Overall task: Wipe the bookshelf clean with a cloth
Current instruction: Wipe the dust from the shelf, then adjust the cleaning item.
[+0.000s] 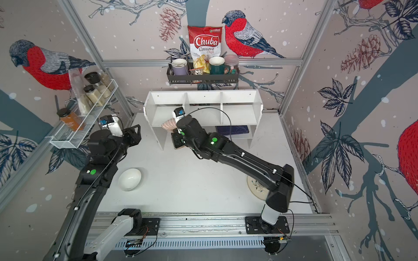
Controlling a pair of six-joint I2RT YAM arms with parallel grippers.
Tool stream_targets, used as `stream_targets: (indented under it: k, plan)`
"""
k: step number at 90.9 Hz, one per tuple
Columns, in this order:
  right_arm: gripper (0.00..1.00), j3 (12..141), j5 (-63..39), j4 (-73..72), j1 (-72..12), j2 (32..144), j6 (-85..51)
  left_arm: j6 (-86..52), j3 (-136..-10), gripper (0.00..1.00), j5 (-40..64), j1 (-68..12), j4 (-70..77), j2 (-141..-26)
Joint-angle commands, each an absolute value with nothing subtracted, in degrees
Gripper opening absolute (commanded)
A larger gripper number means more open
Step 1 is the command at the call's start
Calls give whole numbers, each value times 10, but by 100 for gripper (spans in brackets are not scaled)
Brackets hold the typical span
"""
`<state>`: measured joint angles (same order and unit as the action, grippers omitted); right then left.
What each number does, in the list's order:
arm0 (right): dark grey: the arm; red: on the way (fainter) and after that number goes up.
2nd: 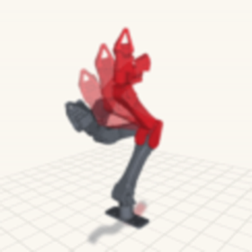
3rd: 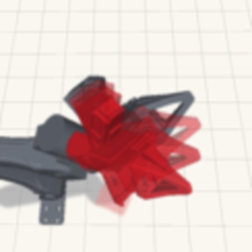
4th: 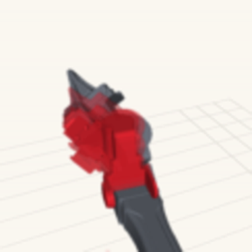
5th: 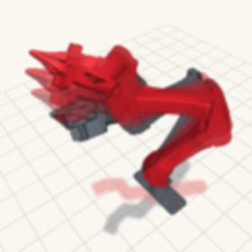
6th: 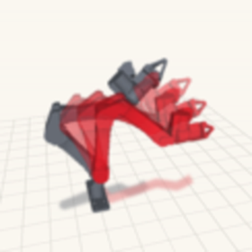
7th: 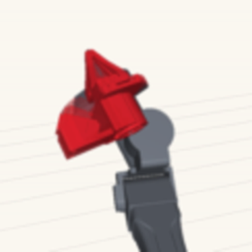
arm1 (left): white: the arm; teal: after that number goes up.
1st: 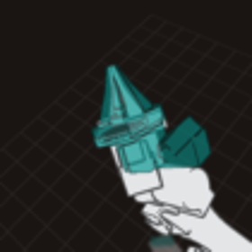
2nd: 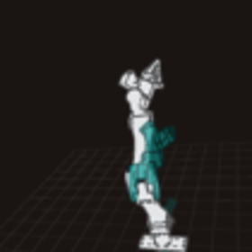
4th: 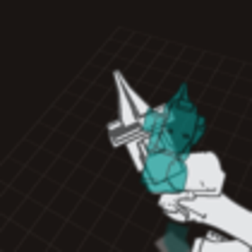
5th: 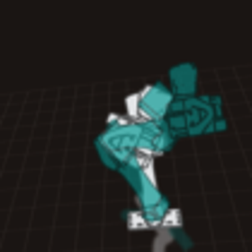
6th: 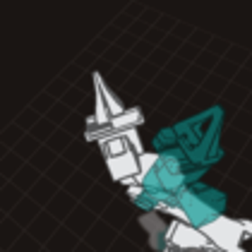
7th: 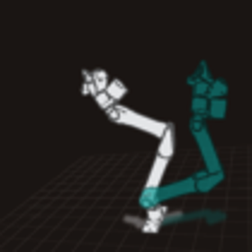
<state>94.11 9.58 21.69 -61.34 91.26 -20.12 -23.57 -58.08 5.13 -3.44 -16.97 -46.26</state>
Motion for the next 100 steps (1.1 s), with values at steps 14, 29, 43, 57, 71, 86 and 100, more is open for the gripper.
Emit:
stream_targets:
  k: [14,29,43,57,71,86,100]
  plan:
    - [12,723,-136,2,-581,728,-297,-534,-475,62,401,-84,215,-383]
    - [14,677,-170,-26,-580,678,-317,-471,-478,70,386,-229,156,-390]
    - [19,666,-198,-39,-584,674,-331,-423,-488,70,342,-307,113,-413]
    - [20,657,-212,-56,-587,680,-338,-407,-488,65,337,-344,116,-444]
    - [20,644,-227,-73,-588,677,-345,-389,-482,53,312,-345,96,-443]
    - [19,632,-267,-102,-583,674,-364,-371,-476,44,289,-345,75,-440]
    - [18,628,-306,-111,-582,681,-361,-361,-468,52,269,-344,59,-443]
